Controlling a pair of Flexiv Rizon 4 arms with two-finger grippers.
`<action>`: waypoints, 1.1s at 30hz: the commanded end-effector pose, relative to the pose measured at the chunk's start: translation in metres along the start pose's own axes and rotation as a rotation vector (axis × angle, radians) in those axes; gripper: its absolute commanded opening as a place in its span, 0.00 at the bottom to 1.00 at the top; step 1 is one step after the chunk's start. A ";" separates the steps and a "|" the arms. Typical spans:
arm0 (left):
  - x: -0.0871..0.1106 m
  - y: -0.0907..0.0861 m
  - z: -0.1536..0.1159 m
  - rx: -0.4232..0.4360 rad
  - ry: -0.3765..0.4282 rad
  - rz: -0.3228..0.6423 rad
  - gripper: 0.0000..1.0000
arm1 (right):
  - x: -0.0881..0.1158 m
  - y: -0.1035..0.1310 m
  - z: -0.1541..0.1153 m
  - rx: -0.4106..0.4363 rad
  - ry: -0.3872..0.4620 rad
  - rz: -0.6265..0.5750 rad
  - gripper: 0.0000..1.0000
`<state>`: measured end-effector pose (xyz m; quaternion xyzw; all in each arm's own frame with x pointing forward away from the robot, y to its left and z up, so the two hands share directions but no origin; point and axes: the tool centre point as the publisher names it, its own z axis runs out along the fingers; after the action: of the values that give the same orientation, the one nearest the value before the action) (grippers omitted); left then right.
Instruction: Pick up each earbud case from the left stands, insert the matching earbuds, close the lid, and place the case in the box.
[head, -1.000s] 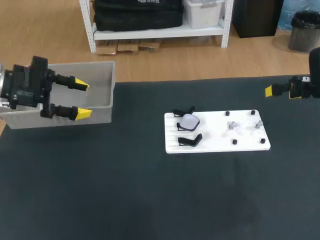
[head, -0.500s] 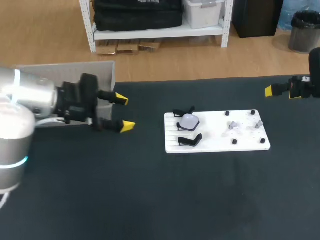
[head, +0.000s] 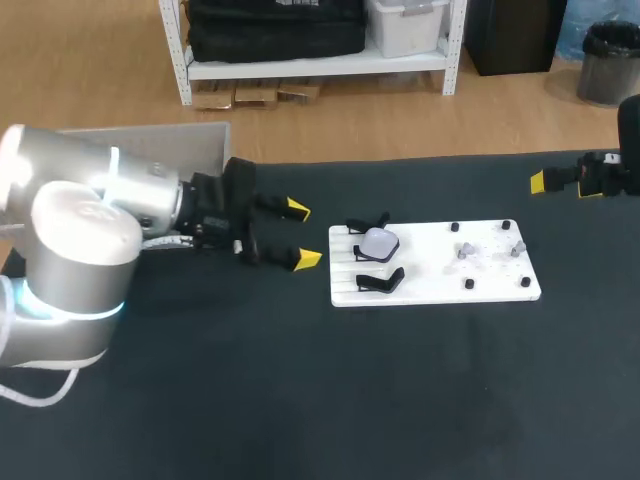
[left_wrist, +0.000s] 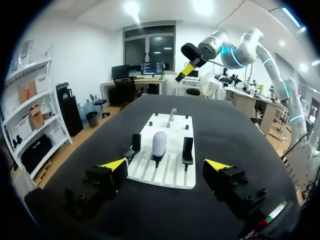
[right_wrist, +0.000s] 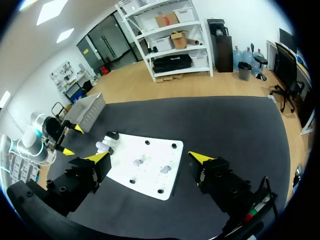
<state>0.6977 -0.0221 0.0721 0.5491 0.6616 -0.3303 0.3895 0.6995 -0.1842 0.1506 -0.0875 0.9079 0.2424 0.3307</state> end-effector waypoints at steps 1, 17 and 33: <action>0.000 0.005 0.009 0.013 0.005 -0.002 1.00 | 0.000 -0.001 0.000 -0.003 0.001 -0.001 1.00; 0.001 0.020 0.048 0.002 -0.008 0.052 1.00 | 0.000 -0.001 0.000 -0.003 0.001 -0.001 1.00; 0.001 0.019 0.086 0.020 0.002 0.025 0.93 | 0.000 -0.001 0.000 -0.003 0.001 -0.001 1.00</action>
<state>0.7252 -0.0866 0.0327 0.5609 0.6504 -0.3316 0.3902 0.6995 -0.1842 0.1505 -0.0875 0.9079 0.2424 0.3307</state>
